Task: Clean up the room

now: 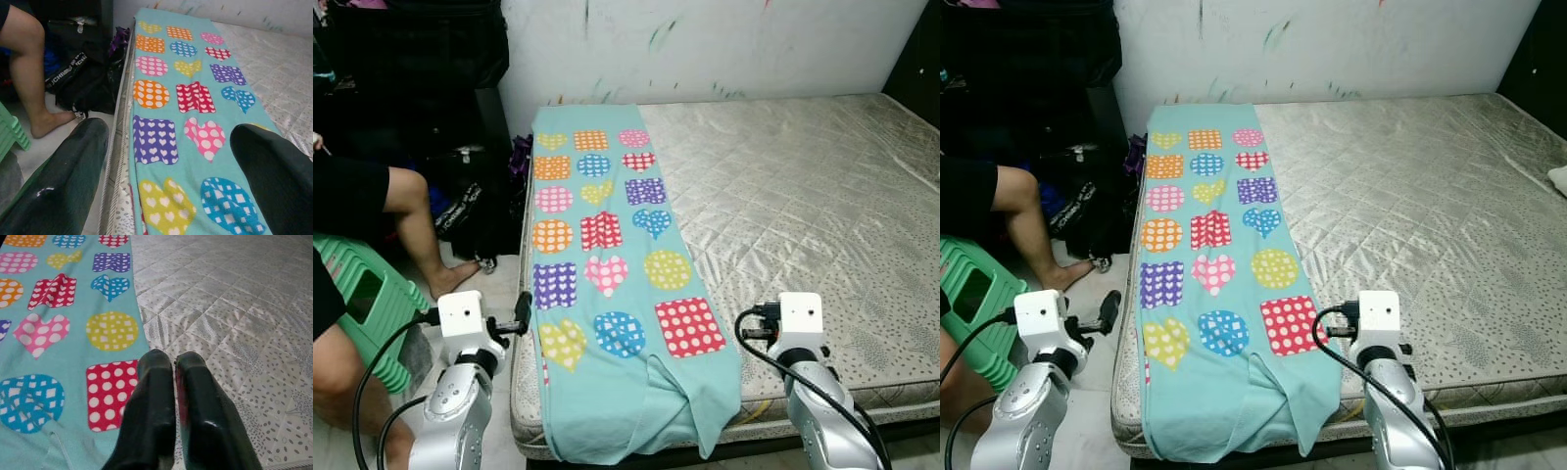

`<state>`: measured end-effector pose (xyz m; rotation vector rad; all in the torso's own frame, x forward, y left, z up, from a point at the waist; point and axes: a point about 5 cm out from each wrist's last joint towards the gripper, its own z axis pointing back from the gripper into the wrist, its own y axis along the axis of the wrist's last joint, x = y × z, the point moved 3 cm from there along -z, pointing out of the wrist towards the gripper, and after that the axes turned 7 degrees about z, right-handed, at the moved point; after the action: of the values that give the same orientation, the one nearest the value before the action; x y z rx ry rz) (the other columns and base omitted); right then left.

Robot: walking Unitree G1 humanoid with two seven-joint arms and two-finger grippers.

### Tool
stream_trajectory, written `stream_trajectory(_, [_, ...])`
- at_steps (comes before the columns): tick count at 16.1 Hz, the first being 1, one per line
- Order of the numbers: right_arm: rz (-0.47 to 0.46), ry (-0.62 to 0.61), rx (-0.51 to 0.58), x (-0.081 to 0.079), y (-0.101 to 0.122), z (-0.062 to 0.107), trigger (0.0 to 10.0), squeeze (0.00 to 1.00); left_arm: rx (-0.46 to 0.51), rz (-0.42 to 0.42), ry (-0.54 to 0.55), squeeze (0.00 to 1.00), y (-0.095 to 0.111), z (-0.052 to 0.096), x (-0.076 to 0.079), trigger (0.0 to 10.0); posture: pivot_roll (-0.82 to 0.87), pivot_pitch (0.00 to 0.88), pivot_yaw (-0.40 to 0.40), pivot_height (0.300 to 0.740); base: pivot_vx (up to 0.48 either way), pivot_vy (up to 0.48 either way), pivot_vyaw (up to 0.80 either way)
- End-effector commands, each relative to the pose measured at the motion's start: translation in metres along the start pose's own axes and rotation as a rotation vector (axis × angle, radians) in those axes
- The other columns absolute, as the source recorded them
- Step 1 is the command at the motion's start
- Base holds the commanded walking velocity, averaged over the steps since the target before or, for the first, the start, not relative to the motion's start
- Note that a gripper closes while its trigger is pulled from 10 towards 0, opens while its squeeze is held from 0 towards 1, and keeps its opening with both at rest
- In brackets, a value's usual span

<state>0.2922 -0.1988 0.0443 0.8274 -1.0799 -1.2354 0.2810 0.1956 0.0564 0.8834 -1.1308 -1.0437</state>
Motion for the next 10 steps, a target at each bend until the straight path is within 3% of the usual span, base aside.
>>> stream_trajectory(1, [0.000,0.004,0.021,-0.0005,0.0080,-0.0012,1.6,0.00,-0.007,-0.015,0.010,0.00,-0.0004,-0.0005,-0.0018,10.0,-0.12,0.000,0.000,0.719,0.000,0.000,0.00])
stream_trajectory(2, [0.000,0.004,0.021,-0.0005,0.0080,-0.0012,1.6,0.00,-0.007,-0.015,0.010,0.00,-0.0004,-0.0005,-0.0018,10.0,-0.12,0.000,0.000,0.719,0.000,0.000,0.00])
stream_trajectory(3, [-0.007,0.019,0.009,-0.0040,0.0086,-0.0035,10.0,0.00,-0.032,-0.023,0.009,0.00,-0.0037,0.0008,-0.0029,10.0,-0.11,0.000,0.002,0.719,0.000,0.000,0.00])
stream_trajectory(5, [-0.031,0.045,-0.002,-0.0094,0.0093,-0.0063,10.0,0.00,-0.069,-0.034,0.008,0.00,-0.0087,0.0031,-0.0045,10.0,-0.11,0.000,0.002,0.719,0.000,0.000,0.00])
stream_trajectory(6, [-0.042,0.051,0.002,-0.0099,0.0097,-0.0060,10.0,1.00,-0.070,-0.033,0.008,0.00,-0.0088,0.0032,-0.0045,10.0,-0.11,0.000,0.002,0.719,0.000,0.000,0.00])
stream_trajectory(10, [-0.050,0.053,0.001,-0.0103,0.0100,-0.0054,10.0,1.00,-0.075,-0.031,0.009,0.00,-0.0092,0.0033,-0.0043,10.0,-0.11,0.000,0.002,0.719,0.000,0.000,0.00])
